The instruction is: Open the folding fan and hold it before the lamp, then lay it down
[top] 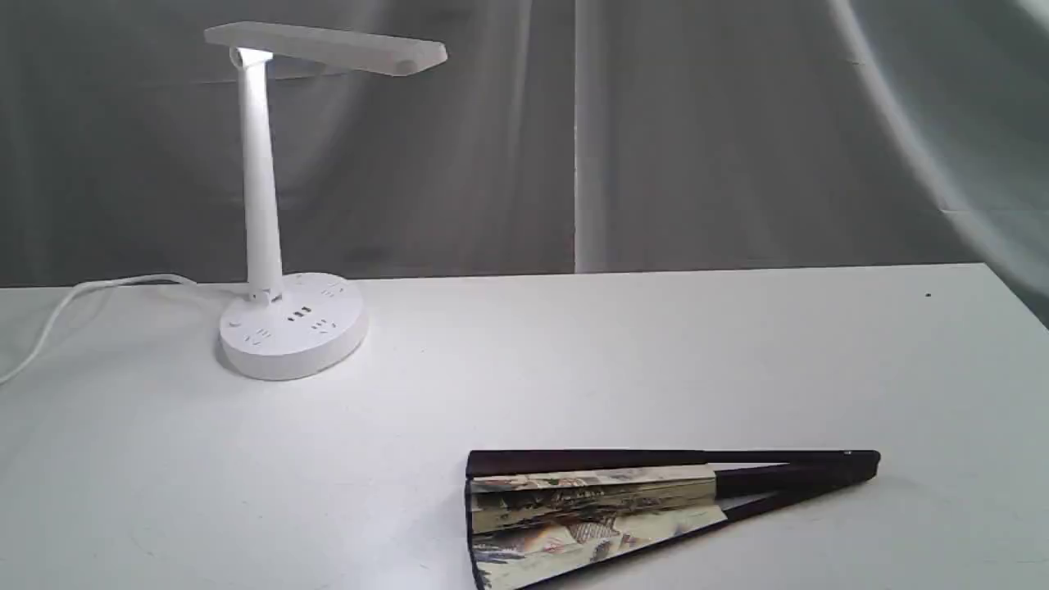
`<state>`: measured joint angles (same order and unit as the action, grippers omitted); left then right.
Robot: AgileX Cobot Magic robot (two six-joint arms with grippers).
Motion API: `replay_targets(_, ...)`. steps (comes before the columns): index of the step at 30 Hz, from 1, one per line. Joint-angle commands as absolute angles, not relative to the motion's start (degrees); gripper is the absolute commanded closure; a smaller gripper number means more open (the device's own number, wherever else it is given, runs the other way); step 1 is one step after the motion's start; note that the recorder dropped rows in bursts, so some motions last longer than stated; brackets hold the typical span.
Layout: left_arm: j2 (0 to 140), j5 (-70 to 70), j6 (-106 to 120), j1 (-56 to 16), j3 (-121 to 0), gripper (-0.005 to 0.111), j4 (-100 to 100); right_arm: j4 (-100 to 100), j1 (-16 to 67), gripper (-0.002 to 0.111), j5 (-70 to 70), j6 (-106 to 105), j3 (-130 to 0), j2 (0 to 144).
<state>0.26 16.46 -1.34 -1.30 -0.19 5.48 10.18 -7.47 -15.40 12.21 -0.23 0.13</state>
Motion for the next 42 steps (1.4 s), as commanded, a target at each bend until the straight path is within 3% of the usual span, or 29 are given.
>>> replay_targets(1,0.0,16.1,-1.3,-1.6,0.0,0.107,5.0,10.3,-7.3,0.108,-14.1,12.4,0.0,0.0)
replay_targets(9,0.0,16.1,-1.3,-1.6,0.0,0.107,5.0,-3.9,-7.3,0.108,-3.0,12.4,0.0,0.0)
replay_targets(18,0.0,16.1,-1.3,-1.6,0.0,0.107,5.0,-5.2,-7.3,0.108,8.9,16.3,0.0,0.0)
replay_targets(24,0.0,16.1,-1.3,-1.6,0.0,0.107,5.0,-0.5,-7.3,0.108,9.8,16.8,-5.2,1.5)
replay_targets(29,0.0,16.1,-1.3,-1.6,0.0,0.107,5.0,2.2,-7.3,0.108,9.7,17.1,-12.1,12.1)
replay_targets(42,0.0,16.1,-1.3,-1.6,0.0,0.107,5.0,12.2,-7.3,0.108,8.7,17.2,-27.9,55.1)
